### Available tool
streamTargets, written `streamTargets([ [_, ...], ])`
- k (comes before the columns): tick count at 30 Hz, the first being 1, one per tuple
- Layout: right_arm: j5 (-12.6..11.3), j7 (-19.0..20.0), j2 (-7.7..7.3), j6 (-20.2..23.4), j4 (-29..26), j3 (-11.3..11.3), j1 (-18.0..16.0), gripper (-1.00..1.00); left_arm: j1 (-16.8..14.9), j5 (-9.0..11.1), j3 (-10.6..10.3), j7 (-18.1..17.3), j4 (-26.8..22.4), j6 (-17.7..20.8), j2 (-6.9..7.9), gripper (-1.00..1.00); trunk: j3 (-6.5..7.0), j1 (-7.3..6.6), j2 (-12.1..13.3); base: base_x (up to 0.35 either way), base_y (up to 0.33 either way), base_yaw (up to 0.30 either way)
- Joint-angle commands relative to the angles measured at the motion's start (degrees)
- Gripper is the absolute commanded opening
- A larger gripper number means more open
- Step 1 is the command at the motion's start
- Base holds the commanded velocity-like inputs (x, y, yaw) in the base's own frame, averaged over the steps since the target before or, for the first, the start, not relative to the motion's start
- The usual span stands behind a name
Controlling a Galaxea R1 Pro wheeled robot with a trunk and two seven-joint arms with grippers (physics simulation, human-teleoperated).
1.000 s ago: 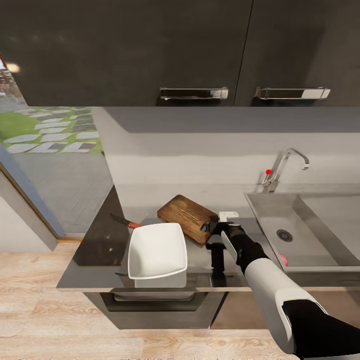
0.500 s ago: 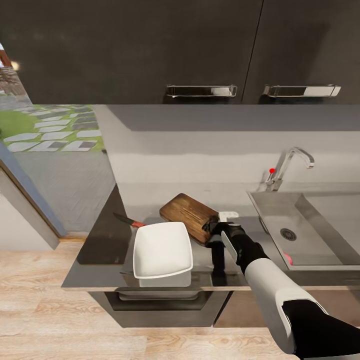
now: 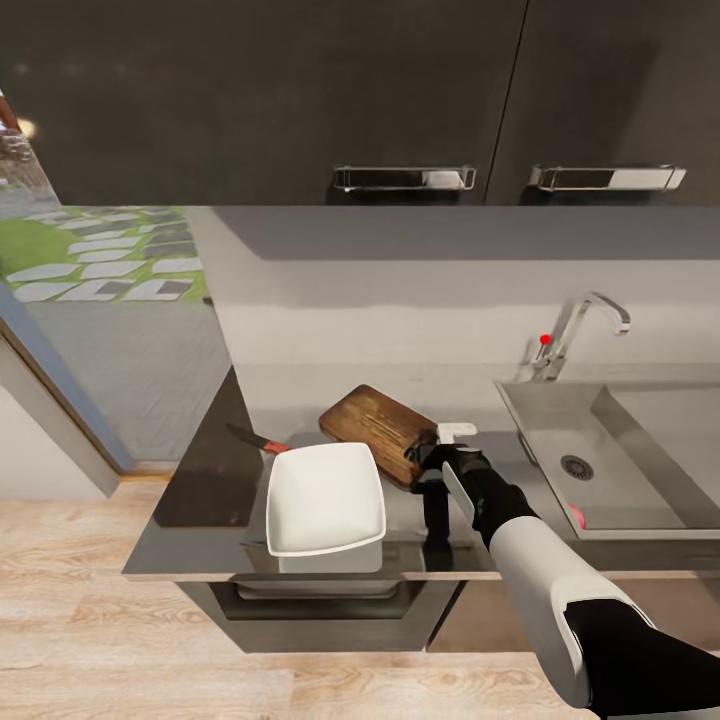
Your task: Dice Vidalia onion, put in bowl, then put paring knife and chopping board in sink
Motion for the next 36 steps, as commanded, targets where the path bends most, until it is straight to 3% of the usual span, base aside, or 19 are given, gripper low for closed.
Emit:
streamTargets([
  [1,0.05,-0.27,-0.01,0.38,-0.07,0.16,-0.02,1.00,0.01,-0.05,-0.13,0.00,-0.08,-0.08,0.03,1.00,-0.14,0.03,-0.10,0.000,0.000,0.000],
  [16,0.08,-0.27,-0.48,0.40,0.01,0.16,-0.02,1.00,0.02,-0.05,-0.13,-0.02,-0.07,-0.08,0.03,1.00,-0.23,0.03,-0.10,0.000,0.000,0.000],
  [17,0.07,-0.27,-0.60,0.39,0.01,0.16,-0.02,-1.00,0.03,-0.05,-0.13,-0.02,-0.07,-0.08,0.03,1.00,-0.23,0.03,-0.10,0.000,0.000,0.000],
  [36,0.05,-0.27,-0.87,0.55,-0.34,0.08,-0.02,-1.00,0.04,-0.05,-0.13,0.01,-0.07,-0.10,0.03,1.00,-0.22,0.03,-0.10,0.000,0.000,0.000],
])
